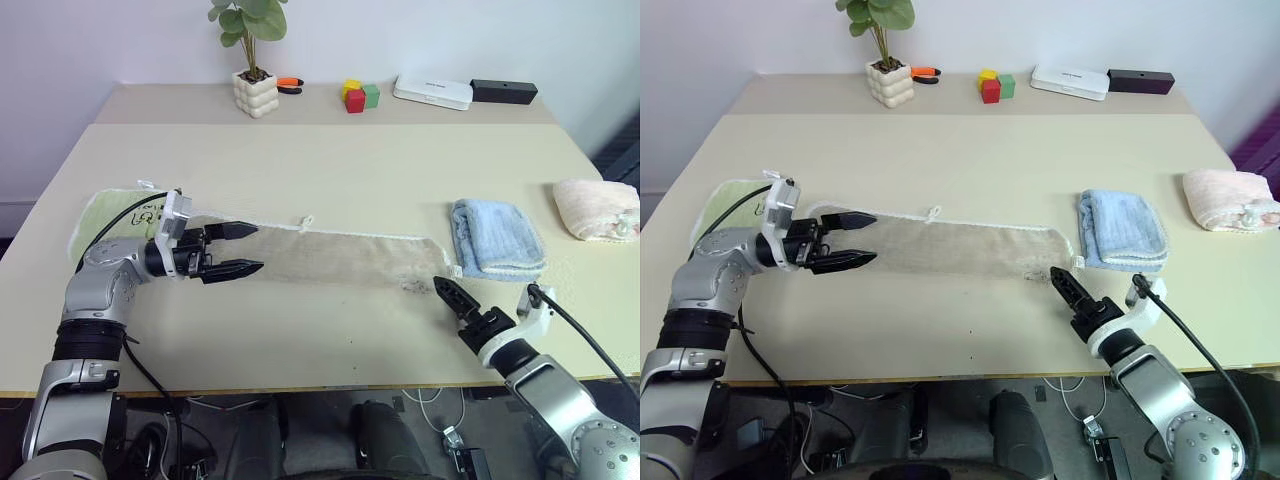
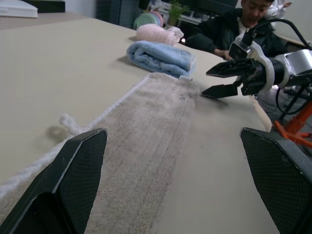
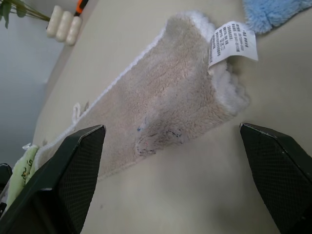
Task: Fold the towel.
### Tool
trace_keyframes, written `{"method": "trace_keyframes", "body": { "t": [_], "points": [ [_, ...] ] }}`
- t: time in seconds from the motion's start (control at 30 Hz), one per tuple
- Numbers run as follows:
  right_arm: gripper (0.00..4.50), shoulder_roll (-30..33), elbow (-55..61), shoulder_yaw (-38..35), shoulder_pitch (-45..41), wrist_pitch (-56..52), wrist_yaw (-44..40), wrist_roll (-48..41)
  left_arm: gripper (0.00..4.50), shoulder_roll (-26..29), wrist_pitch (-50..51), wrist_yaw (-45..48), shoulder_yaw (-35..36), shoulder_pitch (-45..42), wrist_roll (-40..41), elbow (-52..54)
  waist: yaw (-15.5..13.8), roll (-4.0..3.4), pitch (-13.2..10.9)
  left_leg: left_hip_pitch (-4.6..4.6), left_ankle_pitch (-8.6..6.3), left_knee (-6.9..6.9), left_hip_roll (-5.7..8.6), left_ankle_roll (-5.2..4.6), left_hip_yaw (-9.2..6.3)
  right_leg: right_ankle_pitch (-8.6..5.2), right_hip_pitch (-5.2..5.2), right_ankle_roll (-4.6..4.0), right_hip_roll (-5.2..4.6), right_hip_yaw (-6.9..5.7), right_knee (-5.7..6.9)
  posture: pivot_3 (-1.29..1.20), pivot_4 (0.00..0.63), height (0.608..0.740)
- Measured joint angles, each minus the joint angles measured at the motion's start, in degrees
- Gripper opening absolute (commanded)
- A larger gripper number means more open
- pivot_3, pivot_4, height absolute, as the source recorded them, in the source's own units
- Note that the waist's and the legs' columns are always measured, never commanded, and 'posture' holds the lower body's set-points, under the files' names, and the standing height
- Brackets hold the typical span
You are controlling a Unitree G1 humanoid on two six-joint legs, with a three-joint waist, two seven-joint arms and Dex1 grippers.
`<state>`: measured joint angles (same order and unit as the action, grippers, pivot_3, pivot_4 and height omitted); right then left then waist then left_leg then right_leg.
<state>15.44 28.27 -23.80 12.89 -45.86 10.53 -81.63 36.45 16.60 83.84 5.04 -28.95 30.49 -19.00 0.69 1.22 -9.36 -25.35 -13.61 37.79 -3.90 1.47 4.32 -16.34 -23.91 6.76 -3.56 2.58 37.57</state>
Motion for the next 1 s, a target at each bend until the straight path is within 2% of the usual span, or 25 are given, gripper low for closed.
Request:
{"method": "trace_keyframes", "body": {
  "t": [0.23, 0.27, 0.33, 0.57, 0.77, 1.0],
  "points": [
    [4.47, -1.2, -4.2, 2.3, -4.6, 3.0, -0.1, 2.8, 4.47, 0.2, 0.0, -1.5, 0.5, 1.8, 0.0, 2.1, 0.2, 0.14, 0.1, 0.14, 0.0, 0.03, -0.01, 0.0, 0.0, 0.0, 0.2, -0.02, 0.0, 0.0, -0.05, 0.0, 0.15, 0.735],
    [4.24, -1.5, -5.1, 2.7, -5.7, 3.6, 0.1, 3.0, 4.5, 0.3, 0.0, -1.7, 0.6, 2.0, 0.1, 2.5, 0.1, 0.14, 0.1, 0.14, 0.0, 0.03, -0.01, -0.01, 0.0, 0.0, 0.21, -0.02, 0.0, 0.0, -0.05, 0.0, 0.15, 0.735],
    [3.65, -1.9, -6.6, 3.1, -7.3, 4.1, 0.3, 4.0, 4.5, 0.4, 0.0, -2.0, 0.9, 2.4, 0.1, 3.0, 0.2, 0.14, 0.1, 0.14, -0.01, 0.03, -0.01, -0.02, 0.0, 0.0, 0.2, -0.02, 0.0, 0.0, -0.06, 0.0, 0.15, 0.735],
    [0.19, -3.0, -11.6, 4.9, -12.4, 5.6, -0.7, 8.9, 4.5, 0.9, -0.2, -3.7, 1.9, 3.6, 0.1, 4.2, 0.4, 0.35, 0.2, 0.22, -0.02, 0.03, -0.04, -0.03, 0.0, 0.01, 0.27, 0.0, 0.03, -0.01, -0.08, 0.0, 0.15, 0.735],
    [0.09, -1.7, -15.2, 6.3, -17.3, 6.0, -3.0, 15.0, 4.5, 1.1, -0.4, -4.9, 2.9, 4.5, 0.2, 5.1, 0.2, 0.49, 0.3, 0.31, -0.03, 0.03, -0.03, -0.04, 0.03, -0.03, 0.44, -0.14, -0.02, -0.01, -0.25, 0.0, 0.15, 0.735],
    [0.09, 1.7, -23.6, 7.9, -28.1, 6.3, -8.8, 23.3, 4.5, -0.7, -2.1, -6.8, 2.9, 4.4, 0.1, 5.3, 0.1, 0.36, 0.2, 0.29, -0.05, 0.01, -0.02, -0.08, 0.08, 0.03, 0.4, -0.02, -0.01, 0.0, -0.26, 0.0, 0.15, 0.735]
  ]
}}
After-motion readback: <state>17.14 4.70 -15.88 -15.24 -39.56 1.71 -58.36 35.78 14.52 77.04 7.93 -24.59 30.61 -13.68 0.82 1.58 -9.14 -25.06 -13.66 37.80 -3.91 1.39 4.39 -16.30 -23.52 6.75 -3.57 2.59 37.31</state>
